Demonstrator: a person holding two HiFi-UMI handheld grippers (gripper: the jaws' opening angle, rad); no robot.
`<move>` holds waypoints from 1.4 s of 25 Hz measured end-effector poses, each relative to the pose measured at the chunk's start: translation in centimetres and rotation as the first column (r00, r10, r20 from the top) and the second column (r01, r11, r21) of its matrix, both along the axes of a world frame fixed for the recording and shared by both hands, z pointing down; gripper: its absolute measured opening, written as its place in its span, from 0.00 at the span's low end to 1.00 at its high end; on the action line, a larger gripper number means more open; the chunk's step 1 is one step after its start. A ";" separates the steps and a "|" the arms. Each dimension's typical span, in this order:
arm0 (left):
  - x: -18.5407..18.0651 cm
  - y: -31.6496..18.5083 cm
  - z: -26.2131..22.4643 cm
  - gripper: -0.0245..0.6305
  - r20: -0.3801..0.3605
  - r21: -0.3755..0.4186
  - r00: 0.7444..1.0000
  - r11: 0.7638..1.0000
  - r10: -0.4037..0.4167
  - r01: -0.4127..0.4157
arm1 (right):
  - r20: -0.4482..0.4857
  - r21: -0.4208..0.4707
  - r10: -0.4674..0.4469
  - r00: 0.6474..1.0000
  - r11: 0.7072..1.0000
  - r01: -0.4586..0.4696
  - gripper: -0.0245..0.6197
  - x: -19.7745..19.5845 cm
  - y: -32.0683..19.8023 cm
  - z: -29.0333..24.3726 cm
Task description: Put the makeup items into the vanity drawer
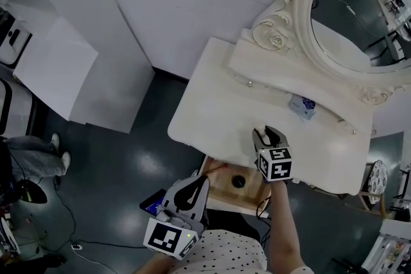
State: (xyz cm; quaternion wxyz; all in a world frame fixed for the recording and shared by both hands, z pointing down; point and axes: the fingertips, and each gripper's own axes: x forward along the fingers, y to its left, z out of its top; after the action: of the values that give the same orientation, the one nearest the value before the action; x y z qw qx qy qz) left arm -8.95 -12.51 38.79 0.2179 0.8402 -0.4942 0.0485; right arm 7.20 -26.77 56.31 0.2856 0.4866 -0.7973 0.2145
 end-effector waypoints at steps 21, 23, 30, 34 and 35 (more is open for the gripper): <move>7.7 5.4 -2.2 0.05 -0.019 0.105 0.993 0.988 0.116 -0.113 | 0.211 0.265 0.106 0.972 0.951 -0.161 0.27 5.6 14.5 -14.0; 8.4 6.0 -2.4 0.05 -0.018 0.120 0.992 0.985 0.123 -0.120 | 0.216 0.278 0.109 0.970 0.946 -0.168 0.27 6.3 16.2 -14.6; 10.2 7.6 -3.2 0.05 -0.004 0.164 0.987 0.974 0.159 -0.156 | 0.233 0.317 0.123 0.965 0.928 -0.194 0.27 7.7 20.6 -16.3; 10.6 8.4 -3.2 0.05 0.006 0.171 0.985 0.971 0.170 -0.169 | 0.234 0.337 0.110 0.966 0.923 -0.187 0.27 7.5 22.4 -17.1; 10.7 8.6 -3.2 0.05 0.009 0.173 0.985 0.970 0.172 -0.171 | 0.235 0.341 0.105 0.966 0.922 -0.184 0.27 7.4 22.8 -17.3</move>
State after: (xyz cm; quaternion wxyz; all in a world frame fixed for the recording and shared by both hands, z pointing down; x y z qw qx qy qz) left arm 1.79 -3.89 35.56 0.1408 0.8955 -0.4216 0.0214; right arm 14.64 -3.96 39.01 0.0882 0.5627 -0.8106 0.1361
